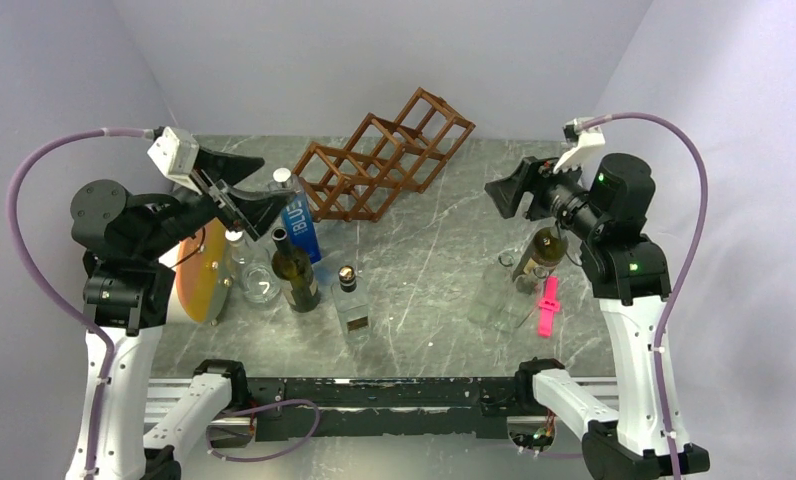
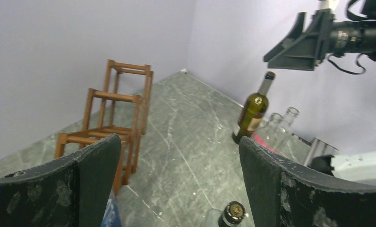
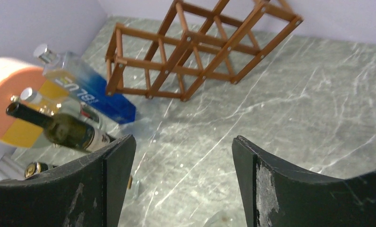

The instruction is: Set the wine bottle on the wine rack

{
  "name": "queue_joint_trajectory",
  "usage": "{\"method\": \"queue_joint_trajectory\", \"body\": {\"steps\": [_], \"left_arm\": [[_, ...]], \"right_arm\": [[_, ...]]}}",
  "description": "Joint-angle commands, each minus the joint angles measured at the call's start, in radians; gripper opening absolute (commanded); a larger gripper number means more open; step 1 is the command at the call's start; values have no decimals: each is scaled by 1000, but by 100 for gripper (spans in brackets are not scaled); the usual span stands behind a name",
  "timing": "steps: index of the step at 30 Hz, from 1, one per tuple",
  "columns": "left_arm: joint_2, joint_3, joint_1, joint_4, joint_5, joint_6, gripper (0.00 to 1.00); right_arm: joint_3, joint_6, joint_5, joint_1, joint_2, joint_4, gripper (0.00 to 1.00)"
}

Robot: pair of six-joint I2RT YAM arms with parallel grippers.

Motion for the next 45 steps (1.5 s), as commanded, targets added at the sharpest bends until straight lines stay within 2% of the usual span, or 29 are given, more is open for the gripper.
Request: {"method": "queue_joint_trajectory", "body": {"steps": [1,7,10,14,21,24,34,45], "left_arm": [[-6,-9,-50,38,79,12,98],[-16,-72,-57,166,291,-20,99],[-17,-100,-57,224,322,-48,99],[-9,-97,-57,218,335,-18,99],[-4,-113,-57,254,259,12,99],[22,-84,-57,222,241,39,99],[54,-69,-57,192,131,80,98],[62,-74,-57,222,82,56,98]], "right_arm": [[-18,-32,6,45,-8,-90,78],[27,-14,255,93,82,-302,69],[5,-4,341,112,100,-349,67],[-47,-26,359,154,80,-347,65],[-102,-46,442,232,69,-376,68],[-113,-55,428,240,50,-366,67],[-172,-47,406,244,28,-312,57],[-259,-50,405,247,-57,-226,55]]}}
